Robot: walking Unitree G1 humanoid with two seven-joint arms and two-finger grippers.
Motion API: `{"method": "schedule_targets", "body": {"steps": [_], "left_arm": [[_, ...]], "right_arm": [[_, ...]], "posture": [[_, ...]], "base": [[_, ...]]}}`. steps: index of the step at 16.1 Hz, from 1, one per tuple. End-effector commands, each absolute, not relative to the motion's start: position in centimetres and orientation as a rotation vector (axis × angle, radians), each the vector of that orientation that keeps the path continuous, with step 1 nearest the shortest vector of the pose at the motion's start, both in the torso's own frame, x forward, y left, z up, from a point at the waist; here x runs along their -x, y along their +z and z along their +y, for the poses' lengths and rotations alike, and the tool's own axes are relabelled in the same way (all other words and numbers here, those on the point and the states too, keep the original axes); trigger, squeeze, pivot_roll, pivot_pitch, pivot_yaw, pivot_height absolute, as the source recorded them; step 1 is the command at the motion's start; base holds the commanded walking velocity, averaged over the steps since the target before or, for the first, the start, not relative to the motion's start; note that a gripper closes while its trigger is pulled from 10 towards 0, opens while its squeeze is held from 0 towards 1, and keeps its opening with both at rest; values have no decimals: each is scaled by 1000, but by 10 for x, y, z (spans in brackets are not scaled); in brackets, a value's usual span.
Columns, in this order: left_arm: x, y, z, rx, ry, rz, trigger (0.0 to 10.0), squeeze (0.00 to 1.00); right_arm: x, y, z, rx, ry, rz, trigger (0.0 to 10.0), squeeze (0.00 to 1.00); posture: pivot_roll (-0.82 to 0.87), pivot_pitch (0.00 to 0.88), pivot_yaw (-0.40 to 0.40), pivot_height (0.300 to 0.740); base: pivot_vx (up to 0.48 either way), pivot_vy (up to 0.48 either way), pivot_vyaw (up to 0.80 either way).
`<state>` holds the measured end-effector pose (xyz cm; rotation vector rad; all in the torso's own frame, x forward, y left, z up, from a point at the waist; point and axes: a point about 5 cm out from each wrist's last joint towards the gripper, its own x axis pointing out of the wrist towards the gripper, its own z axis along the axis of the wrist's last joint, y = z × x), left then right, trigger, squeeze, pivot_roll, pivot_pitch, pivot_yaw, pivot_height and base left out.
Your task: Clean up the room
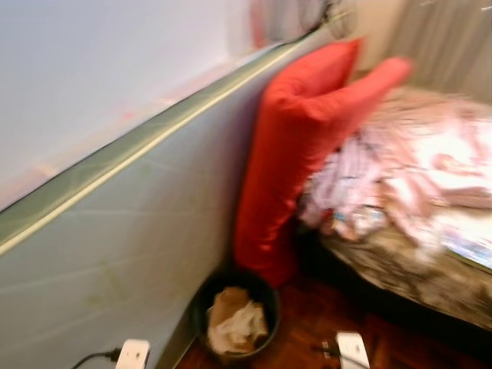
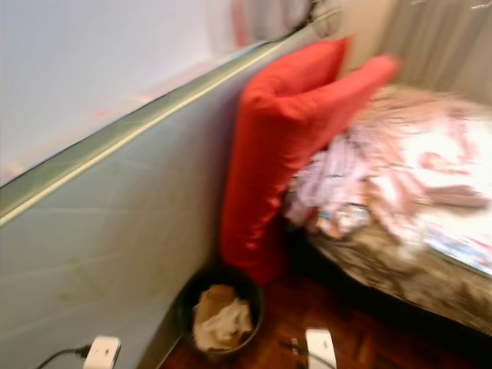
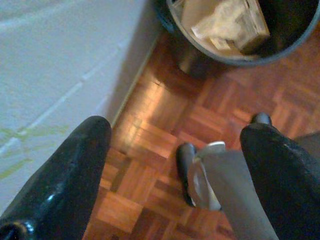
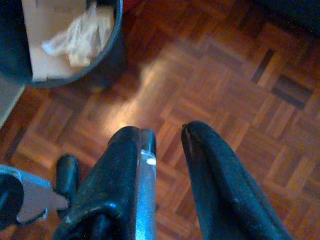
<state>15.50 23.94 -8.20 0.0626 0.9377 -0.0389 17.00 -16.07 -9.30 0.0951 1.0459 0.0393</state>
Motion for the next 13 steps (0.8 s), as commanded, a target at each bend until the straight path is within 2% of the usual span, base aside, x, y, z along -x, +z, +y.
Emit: {"method": "schedule_targets", "body": {"steps": [1, 3, 7, 9, 10, 13], "left_arm": [[-150, -84, 241, -62, -35, 961, 10000, 0], [-150, -84, 241, -63, -36, 962, 10000, 0], [-149, -85, 240, -62, -35, 965, 10000, 0], [-149, -85, 240, -62, -34, 964, 10000, 0], [-148, -85, 240, -60, -31, 964, 10000, 0], [-148, -85, 240, -63, -34, 968, 10000, 0]], "right_arm": [[-166, -95, -159, -106, 33, 1057, 10000, 0], [-166, -95, -160, -108, 18, 1047, 10000, 0], [-169, -91, -168, -44, -124, 948, 10000, 0], [-169, -89, -172, -91, -260, 878, 10000, 0], [-173, -83, -175, -72, -297, 779, 10000, 0], [-179, -74, -176, 20, -276, 651, 10000, 0]], "posture": [[40, 0, 5, 740], [39, 0, 5, 740], [33, 0, -1, 740], [35, 0, -5, 740], [36, 0, -6, 740], [22, 2, -4, 740]], "base": [[0, 0, -731], [0, 0, -713], [0, 0, 0], [0, 0, 0], [0, 0, 0], [0, 0, 0]]}}
